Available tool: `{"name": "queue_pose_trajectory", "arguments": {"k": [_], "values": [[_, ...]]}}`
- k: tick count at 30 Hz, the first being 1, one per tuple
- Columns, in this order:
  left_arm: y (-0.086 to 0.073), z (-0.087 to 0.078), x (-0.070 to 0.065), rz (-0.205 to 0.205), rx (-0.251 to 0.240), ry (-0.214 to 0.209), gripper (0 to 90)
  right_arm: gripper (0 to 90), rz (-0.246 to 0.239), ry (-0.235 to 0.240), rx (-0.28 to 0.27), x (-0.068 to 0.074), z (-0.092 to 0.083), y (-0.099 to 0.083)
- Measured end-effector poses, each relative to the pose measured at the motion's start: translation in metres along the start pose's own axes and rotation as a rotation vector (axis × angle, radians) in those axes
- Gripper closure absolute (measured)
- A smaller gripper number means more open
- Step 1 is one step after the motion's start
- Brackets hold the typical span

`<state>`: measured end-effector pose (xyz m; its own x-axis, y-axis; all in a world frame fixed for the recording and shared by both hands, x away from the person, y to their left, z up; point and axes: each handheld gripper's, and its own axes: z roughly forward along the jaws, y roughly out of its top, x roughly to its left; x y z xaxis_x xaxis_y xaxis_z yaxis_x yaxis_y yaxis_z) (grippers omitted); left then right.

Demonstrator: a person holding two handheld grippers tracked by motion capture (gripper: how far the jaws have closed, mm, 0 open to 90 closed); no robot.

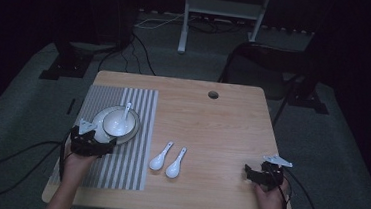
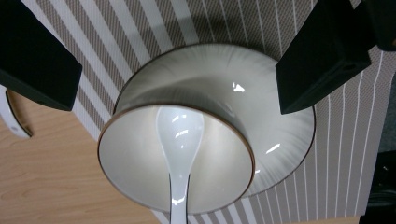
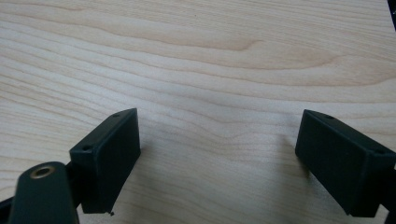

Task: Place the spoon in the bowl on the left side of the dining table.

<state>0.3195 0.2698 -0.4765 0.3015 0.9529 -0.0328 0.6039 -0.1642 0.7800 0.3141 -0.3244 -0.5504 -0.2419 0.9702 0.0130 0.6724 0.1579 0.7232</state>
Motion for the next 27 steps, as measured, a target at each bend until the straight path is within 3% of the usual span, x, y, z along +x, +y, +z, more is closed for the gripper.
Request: {"name": "queue_pose_trajectory", "arguments": {"k": [14, 27], "values": [[-0.038, -0.009, 0.004, 0.0, 0.017, -0.018, 0.5, 13.3, 0.002, 0.0, 0.001, 0.0, 0.0, 0.0], [-0.071, -0.024, 0.018, -0.012, 0.03, 0.011, 0.5, 13.3, 0.002, 0.0, 0.001, 0.0, 0.0, 0.0]]}}
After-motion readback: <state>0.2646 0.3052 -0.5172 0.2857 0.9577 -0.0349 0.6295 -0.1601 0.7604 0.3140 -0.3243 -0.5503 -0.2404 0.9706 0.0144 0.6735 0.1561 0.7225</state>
